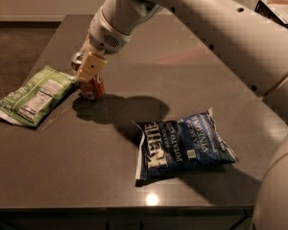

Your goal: Move coke can near green jalapeno chip bag

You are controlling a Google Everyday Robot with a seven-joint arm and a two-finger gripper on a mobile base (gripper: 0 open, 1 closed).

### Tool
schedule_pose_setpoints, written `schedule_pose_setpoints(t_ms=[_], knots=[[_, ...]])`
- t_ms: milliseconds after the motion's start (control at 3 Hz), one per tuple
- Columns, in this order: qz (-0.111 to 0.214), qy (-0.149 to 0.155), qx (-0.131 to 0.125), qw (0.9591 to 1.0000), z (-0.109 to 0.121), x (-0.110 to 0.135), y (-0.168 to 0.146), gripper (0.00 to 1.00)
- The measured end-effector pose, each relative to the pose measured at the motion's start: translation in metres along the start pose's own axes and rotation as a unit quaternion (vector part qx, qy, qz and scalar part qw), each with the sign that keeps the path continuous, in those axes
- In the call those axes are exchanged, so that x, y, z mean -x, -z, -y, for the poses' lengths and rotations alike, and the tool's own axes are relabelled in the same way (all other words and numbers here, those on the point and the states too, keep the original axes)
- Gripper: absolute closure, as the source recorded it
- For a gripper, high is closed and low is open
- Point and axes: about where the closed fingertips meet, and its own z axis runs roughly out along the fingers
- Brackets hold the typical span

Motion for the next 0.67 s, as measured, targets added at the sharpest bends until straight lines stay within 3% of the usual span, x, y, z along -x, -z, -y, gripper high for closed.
schedule_pose_setpoints(t_ms=[667], knots=[[0.016, 0.004, 0.022, 0.9996, -0.0054, 0.006, -0.0211, 0.36]])
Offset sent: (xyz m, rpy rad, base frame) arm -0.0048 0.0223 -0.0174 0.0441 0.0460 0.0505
